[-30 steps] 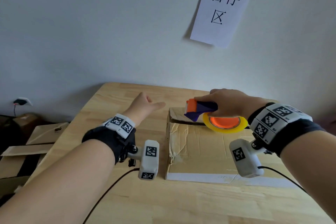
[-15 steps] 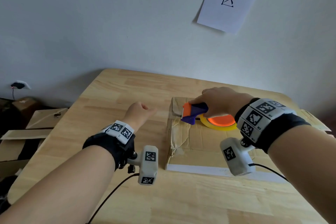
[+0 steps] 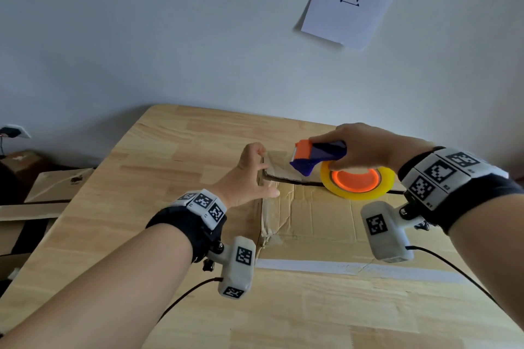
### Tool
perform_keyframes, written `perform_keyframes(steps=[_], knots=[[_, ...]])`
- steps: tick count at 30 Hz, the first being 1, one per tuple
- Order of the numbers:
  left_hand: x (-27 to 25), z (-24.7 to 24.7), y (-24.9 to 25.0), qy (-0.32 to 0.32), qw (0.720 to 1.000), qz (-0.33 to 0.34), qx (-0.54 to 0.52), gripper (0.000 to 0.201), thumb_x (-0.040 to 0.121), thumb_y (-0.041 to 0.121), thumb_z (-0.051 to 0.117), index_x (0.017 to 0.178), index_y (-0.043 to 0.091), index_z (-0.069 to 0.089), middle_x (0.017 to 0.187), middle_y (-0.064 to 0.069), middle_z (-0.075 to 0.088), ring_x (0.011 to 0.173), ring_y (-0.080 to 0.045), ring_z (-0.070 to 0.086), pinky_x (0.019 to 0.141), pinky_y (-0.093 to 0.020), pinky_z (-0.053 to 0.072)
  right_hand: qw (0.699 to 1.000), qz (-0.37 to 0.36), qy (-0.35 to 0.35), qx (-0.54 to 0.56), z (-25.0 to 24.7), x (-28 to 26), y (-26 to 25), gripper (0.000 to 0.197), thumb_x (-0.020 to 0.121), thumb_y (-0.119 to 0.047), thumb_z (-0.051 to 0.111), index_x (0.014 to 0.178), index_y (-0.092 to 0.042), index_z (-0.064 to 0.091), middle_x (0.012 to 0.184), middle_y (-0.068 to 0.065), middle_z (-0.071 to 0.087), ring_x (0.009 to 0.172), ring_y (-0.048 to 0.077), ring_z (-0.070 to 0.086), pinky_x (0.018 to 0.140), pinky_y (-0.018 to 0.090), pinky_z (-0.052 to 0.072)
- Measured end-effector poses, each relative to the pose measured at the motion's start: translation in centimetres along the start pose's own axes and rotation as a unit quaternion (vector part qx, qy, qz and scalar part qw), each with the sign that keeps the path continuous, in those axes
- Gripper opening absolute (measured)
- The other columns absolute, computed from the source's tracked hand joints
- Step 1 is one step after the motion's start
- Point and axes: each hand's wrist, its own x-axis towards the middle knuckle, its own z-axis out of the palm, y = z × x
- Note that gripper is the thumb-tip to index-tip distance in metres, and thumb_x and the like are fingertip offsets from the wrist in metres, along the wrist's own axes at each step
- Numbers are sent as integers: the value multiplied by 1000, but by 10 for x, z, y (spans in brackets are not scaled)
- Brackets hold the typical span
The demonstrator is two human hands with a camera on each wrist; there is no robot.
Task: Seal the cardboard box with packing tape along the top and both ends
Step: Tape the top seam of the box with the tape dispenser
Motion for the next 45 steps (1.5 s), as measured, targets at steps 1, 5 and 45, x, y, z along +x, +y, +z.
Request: perform_keyframes(steps=[1,5,45], knots=[[1,1,-3,-11,999,6,29,72,77,21,74,123,16,19,131,3,26,126,-4,43,91,-16,33,1000,1,1,0,1,-1,1,63,79,-31,65,132,-54,41,112,-13,59,98,15,55,87,41,50],[2,5,-15,1,997,30,75,67,77,20,75,121,13,25,128,0,30,119,-7,53,88,-19,39,1000,-5,-11,-24,3,-1,-4,61,81,-30,62,133,-53,41,102,-12,56,93,14,54,83,39,51],[-23,-5,-36,109,915,-379,-84,72,74,43,75,116,-13,56,114,-32,60,104,-46,59,81,-46,52,982,-73,-36,-168,33,27,-43,55,84,-40,57,134,-53,39,95,-12,49,87,13,46,65,28,38]])
